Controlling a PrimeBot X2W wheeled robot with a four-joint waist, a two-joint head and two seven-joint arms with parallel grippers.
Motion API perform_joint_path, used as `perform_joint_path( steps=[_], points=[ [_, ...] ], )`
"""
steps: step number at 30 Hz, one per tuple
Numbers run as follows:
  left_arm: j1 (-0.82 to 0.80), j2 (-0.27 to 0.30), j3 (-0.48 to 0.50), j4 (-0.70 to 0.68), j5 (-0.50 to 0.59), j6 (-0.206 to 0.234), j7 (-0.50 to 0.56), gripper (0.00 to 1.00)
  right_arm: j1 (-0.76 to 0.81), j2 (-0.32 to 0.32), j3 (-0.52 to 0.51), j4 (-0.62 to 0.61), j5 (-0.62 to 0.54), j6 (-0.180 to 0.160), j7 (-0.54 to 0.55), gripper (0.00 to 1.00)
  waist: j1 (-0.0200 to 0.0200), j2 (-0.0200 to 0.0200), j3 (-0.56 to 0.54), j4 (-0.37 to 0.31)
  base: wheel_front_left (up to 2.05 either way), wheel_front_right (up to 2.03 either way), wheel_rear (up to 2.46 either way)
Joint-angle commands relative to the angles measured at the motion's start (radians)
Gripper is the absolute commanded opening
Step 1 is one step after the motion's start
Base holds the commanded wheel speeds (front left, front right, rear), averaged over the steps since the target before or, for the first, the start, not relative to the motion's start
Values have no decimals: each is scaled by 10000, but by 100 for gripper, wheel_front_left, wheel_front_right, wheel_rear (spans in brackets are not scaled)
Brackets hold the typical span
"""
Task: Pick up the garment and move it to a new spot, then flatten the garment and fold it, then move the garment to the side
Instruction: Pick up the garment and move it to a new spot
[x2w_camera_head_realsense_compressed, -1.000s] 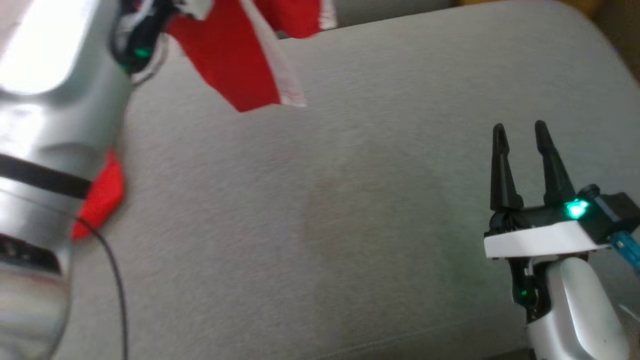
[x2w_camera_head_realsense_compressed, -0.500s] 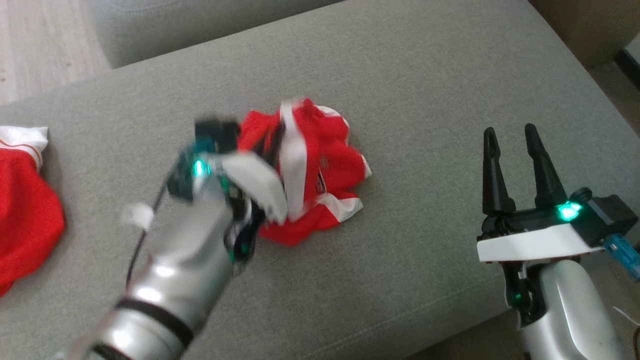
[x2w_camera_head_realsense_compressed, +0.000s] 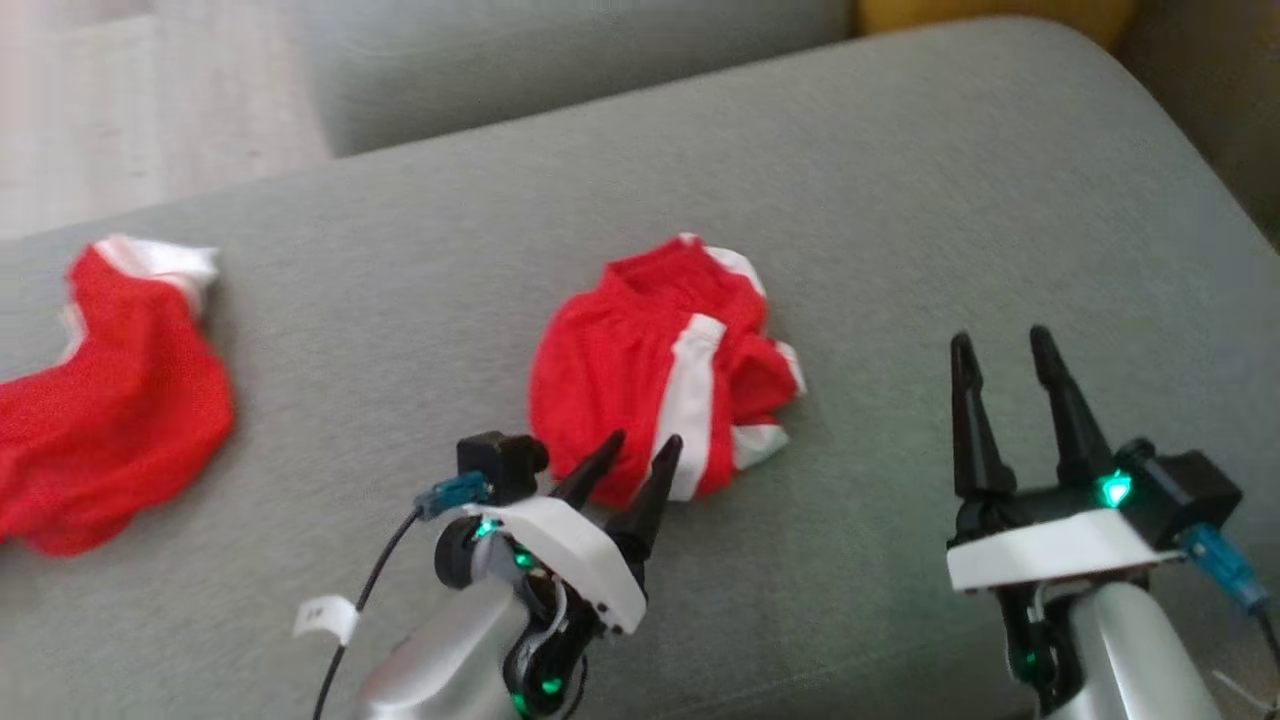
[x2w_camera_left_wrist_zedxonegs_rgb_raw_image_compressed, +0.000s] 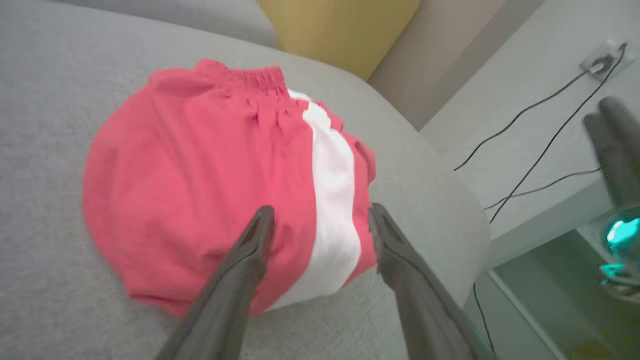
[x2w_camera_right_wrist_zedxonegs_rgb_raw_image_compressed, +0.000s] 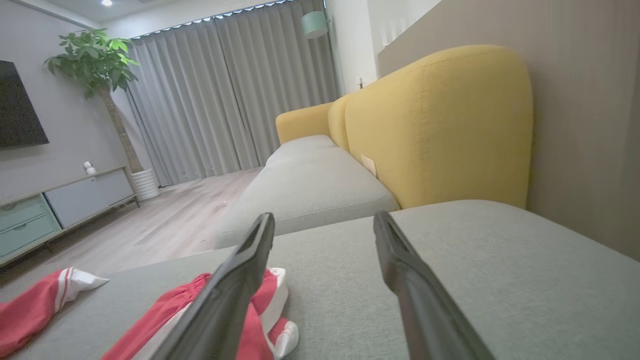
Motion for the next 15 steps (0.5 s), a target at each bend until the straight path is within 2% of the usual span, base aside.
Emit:
perform_joint_path(
  steps=[1,5,7,12,15],
  points=[
    [-327,75,574,-544,147,170,-124,100,-151,18,260,-253,-69,-7,-65,100,0,-1,-444,597,0,0,0],
    [553,85,2084,-1957,1721,1007,-125,100,171,18,249,-50,-128,-7,-65,100,0,-1,-843,1380,0,0,0],
    [1163,211,2895,-2766,2776,1265,-125,100,311,18,218,47,-136,-7,-65,100,0,-1,-1029,1719,0,0,0],
    [2862,557,4940,-4611,4823,1600,-125,100,668,18,211,273,-72,-7,-65,100,0,-1,-1479,2351,0,0,0],
    [3887,670,6096,-5296,5640,1582,-125,100,855,18,218,397,-73,-7,-65,100,0,-1,-1695,2615,0,0,0]
  ],
)
